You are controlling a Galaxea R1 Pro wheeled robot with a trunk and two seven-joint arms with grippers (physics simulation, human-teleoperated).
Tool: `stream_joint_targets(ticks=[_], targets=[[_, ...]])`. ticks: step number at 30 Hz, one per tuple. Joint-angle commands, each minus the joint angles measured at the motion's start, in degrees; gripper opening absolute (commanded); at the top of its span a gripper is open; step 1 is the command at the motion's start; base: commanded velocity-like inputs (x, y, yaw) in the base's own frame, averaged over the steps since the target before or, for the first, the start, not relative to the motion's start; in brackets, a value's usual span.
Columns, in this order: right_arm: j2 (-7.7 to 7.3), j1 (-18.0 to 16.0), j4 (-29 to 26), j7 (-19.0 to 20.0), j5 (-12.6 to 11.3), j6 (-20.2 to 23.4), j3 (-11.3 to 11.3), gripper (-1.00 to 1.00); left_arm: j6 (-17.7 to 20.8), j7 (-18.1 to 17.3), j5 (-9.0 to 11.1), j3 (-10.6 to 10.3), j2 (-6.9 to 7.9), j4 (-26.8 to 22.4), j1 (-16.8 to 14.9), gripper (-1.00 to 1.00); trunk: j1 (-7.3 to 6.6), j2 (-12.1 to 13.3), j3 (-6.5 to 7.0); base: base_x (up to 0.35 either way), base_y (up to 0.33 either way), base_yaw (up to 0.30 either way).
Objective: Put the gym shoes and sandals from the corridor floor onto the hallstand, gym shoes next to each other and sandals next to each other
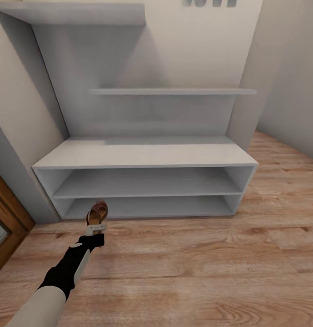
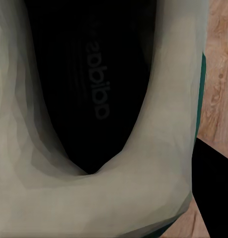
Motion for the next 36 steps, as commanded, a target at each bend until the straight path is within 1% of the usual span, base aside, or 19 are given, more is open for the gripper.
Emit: stream_joint_targets(ticks=[1, 5, 11, 20, 24, 32, 36], targets=[[0.01, -0.06, -0.06, 0.15, -0.59, 0.41, -0.18, -1.00, 0.35, -0.04, -0.22, 0.05, -0.04, -0.11, -0.01, -1.00, 0.02, -0.02, -0.05, 0.289, 0.000, 0.000], [0.01, -0.08, -0.06, 0.15, -0.59, 0.41, -0.17, -1.00, 0.33, -0.03, -0.22, 0.03, -0.04, -0.06, -0.01, -1.00, 0.02, -0.02, -0.05, 0.264, -0.066, 0.000], [0.01, -0.08, -0.06, 0.15, -0.59, 0.40, -0.17, -1.00, 0.33, -0.03, -0.22, 0.09, 0.00, -0.10, -0.01, -1.00, 0.02, -0.02, -0.05, 0.226, -0.178, 0.000], [0.01, -0.07, -0.06, 0.15, -0.59, 0.39, -0.17, -1.00, 0.33, 0.05, -0.22, 0.19, 0.07, -0.11, -0.01, -1.00, 0.02, -0.02, -0.05, 0.038, -0.024, 0.000], [0.01, -0.06, -0.06, 0.12, -0.59, 0.40, -0.17, -1.00, 0.31, 0.05, -0.22, 0.24, 0.09, -0.05, -0.01, -1.00, 0.02, -0.02, -0.05, 0.194, 0.108, 0.000], [0.01, -0.08, -0.06, 0.09, -0.59, 0.40, -0.17, -1.00, 0.26, 0.05, -0.22, 0.28, 0.09, 0.08, -0.01, -1.00, 0.02, -0.02, -0.05, 0.278, 0.201, 0.000], [0.01, -0.08, -0.06, 0.07, -0.59, 0.40, -0.17, -1.00, 0.24, 0.05, -0.20, 0.28, 0.09, 0.22, -0.01, -1.00, 0.02, -0.02, -0.05, 0.288, 0.103, 0.000]])
